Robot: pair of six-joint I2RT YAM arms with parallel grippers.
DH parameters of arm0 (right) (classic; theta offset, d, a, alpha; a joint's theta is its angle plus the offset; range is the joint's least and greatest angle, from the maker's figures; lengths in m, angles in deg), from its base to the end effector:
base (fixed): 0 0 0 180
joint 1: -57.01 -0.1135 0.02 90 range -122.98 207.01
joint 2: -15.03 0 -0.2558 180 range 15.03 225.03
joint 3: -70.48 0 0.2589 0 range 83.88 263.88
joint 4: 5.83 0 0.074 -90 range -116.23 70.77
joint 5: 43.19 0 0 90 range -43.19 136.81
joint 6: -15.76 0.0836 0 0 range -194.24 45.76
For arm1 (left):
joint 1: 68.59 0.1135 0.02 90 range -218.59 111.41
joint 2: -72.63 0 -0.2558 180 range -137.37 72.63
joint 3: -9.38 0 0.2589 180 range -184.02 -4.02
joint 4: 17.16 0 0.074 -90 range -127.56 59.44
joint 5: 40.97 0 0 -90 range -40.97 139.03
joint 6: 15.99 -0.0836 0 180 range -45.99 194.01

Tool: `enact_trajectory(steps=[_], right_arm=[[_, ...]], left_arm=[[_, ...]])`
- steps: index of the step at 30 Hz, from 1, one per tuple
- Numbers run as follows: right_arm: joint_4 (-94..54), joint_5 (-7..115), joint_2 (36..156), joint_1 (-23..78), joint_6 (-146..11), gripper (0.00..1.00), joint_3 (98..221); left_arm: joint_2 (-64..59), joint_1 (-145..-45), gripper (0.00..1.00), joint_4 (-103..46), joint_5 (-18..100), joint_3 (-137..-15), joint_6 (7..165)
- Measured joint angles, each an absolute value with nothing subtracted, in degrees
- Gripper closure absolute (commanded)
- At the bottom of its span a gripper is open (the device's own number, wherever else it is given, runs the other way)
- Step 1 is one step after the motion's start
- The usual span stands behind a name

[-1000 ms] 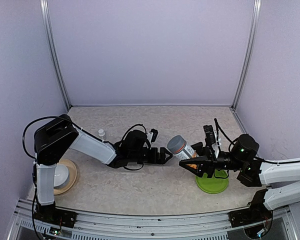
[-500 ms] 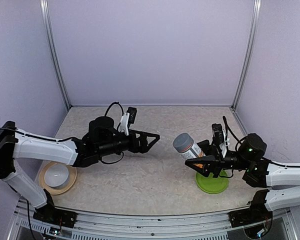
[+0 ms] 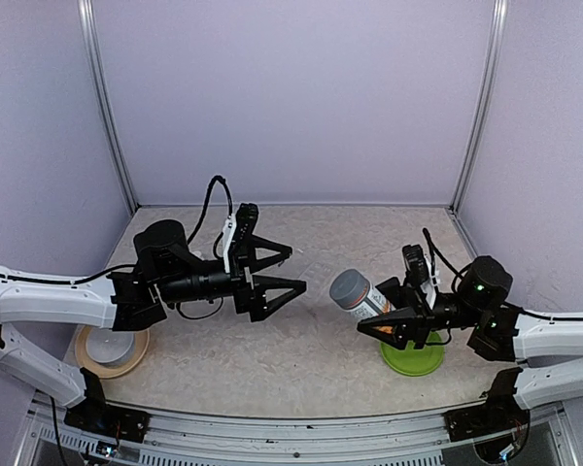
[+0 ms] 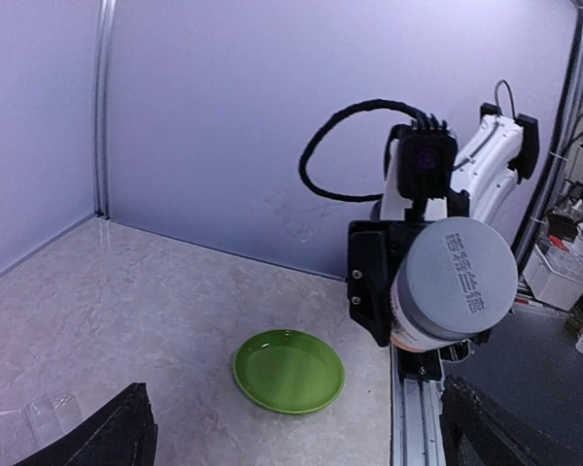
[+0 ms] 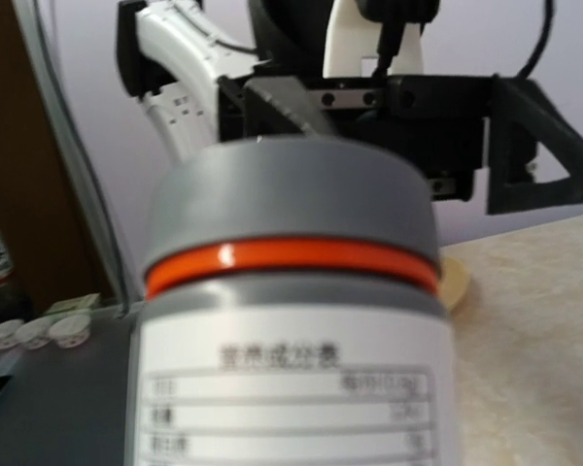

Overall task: Sort the pills into containers
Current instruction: Unscrew the lid of the pill bottle from the pill bottle.

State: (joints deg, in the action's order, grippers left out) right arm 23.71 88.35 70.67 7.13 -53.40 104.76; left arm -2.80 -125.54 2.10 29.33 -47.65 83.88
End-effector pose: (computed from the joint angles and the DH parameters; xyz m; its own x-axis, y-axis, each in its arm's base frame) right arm 0.1199 0.2284 0.2498 -0.2684 0.0947 -0.9586 -0.9628 -0.0570 0.2640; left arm 0.1694 -0.3121 0.2816 -0.1587 -0.0520 -0.9860 0.9600 0.2254 -0.1664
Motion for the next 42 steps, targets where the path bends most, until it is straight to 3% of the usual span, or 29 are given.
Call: enact_trajectory(steps=[13,42], right_arm=[[26.5,94.3,79.1,5.0,-50.8,0.97,108.1],[27.5,85.1,80.8,3.0,-50.6,0.96,108.6]], left_arm=[[-6.1,-128.3,0.01,3.9,15.5,-52.6,75.2],[-9.4,-132.4,0.01,1.9,15.9,-54.2,72.0]])
